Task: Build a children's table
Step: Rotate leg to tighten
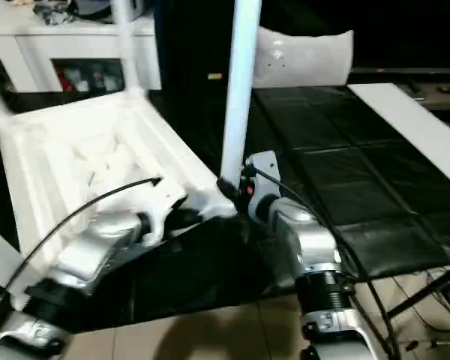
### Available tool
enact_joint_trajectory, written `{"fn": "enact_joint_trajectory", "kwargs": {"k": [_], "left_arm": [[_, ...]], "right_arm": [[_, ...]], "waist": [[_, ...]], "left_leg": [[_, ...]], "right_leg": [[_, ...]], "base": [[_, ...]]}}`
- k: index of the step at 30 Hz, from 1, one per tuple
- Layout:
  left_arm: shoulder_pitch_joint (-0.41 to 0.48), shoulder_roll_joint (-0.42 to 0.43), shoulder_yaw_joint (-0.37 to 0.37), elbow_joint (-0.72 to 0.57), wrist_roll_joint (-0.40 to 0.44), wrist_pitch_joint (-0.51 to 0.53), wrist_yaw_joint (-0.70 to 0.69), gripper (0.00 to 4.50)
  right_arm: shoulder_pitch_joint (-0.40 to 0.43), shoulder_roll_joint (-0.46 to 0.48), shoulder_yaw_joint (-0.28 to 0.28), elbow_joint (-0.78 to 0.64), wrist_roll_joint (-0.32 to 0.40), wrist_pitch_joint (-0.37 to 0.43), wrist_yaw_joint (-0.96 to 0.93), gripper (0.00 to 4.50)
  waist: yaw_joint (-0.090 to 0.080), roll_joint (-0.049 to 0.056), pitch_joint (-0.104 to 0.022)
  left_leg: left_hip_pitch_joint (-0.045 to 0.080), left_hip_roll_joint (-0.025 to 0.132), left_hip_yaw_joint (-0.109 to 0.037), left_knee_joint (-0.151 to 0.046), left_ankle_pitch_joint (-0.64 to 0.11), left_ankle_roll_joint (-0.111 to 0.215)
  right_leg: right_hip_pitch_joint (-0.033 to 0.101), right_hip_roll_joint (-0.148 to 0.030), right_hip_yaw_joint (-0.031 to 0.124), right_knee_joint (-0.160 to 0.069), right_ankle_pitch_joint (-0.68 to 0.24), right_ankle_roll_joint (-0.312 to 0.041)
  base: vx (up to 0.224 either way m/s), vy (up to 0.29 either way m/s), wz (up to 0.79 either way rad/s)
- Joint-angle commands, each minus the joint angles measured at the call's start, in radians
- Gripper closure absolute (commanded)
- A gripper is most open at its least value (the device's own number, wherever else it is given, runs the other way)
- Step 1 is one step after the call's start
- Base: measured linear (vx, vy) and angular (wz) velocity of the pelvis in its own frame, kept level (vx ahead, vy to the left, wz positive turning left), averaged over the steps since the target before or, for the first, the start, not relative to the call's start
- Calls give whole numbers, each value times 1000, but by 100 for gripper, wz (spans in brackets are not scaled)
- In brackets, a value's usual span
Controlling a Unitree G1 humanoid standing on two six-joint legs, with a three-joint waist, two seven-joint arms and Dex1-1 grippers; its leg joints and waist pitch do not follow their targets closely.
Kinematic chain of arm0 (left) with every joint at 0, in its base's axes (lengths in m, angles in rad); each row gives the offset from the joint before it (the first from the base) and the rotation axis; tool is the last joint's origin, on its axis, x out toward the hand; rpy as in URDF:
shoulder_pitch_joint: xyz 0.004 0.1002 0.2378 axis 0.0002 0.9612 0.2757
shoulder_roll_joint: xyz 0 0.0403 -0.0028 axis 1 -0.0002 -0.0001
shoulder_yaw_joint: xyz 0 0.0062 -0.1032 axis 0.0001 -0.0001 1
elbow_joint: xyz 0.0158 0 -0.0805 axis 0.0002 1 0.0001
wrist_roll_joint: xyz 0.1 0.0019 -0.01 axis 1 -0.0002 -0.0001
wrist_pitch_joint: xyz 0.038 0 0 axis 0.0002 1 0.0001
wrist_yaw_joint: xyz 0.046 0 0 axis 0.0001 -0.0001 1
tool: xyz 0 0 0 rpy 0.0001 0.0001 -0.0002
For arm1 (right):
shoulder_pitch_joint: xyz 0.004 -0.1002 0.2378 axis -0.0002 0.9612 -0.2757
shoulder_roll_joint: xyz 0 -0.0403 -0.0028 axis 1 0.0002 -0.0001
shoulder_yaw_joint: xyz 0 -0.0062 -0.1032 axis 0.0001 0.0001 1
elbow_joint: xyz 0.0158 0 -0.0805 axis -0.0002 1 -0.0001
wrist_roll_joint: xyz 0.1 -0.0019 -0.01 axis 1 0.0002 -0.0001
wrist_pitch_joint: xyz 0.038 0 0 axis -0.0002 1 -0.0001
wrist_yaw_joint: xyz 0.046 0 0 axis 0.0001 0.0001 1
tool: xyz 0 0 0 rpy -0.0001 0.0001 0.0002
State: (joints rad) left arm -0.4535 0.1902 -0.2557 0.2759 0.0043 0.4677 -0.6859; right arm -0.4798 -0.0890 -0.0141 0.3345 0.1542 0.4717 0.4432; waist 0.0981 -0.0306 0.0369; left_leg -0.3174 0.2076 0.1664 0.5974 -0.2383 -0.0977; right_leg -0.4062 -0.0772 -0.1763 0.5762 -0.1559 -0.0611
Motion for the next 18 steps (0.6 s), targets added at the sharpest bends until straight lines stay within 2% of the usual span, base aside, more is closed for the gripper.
{"fn": "enact_joint_trajectory", "kwargs": {"k": [1,2,3,5,6,7,9,12,18], "left_arm": [[-23,-19,-1,-55,-16,-19,-7,450],[-23,-19,-1,-55,-16,-19,-7,450],[-20,-12,-4,-59,-13,-22,-6,450],[-16,-1,-3,-62,-15,-25,-8,450],[-13,9,-6,-64,-18,-34,-23,450],[-8,28,-10,-66,-22,-48,-50,450],[-6,36,-12,-66,-24,-54,-61,450],[-2,78,-21,-63,-27,-83,-123,450],[5,176,-75,-68,-27,-154,-279,450]], "right_arm": [[21,9,6,-23,0,27,-1,171],[21,9,6,-23,0,27,-1,161],[30,5,10,-44,4,27,4,152],[37,-8,11,-53,11,13,10,137],[41,-24,13,-56,16,3,31,126],[44,-53,16,-55,24,-14,76,108],[45,-68,17,-53,27,-21,100,93],[41,-141,28,-50,39,-29,214,73],[27,-281,66,-40,64,-89,463,14]], "waist": [[9,3,-68],[11,3,-68],[12,8,-68],[13,7,-67],[15,11,-66],[16,7,-66],[17,8,-65],[21,3,-64],[26,3,-63]], "left_leg": [[-22,26,-8,-62,17,62],[-23,25,-8,-62,20,63],[-21,29,-9,-62,26,63],[-21,28,-8,-62,22,63],[-21,27,-7,-62,14,62],[-20,27,-7,-63,8,64],[-20,27,-7,-63,2,67],[-21,25,-5,-63,-7,73],[-20,26,-5,-60,-14,87]], "right_leg": [[74,-85,75,-61,-258,-16],[76,-86,76,-60,-251,-18],[73,-85,77,-57,-235,-26],[75,-85,77,-56,-230,-31],[75,-87,78,-58,-238,-33],[76,-87,78,-59,-243,-31],[76,-86,79,-59,-250,-28],[77,-85,78,-63,-275,-19],[75,-85,76,-64,-292,-19]], "base": [[0,0,0],[0,0,0],[0,0,0],[0,0,0],[0,0,0],[0,0,0],[0,0,0],[0,0,0],[0,0,0]]}}
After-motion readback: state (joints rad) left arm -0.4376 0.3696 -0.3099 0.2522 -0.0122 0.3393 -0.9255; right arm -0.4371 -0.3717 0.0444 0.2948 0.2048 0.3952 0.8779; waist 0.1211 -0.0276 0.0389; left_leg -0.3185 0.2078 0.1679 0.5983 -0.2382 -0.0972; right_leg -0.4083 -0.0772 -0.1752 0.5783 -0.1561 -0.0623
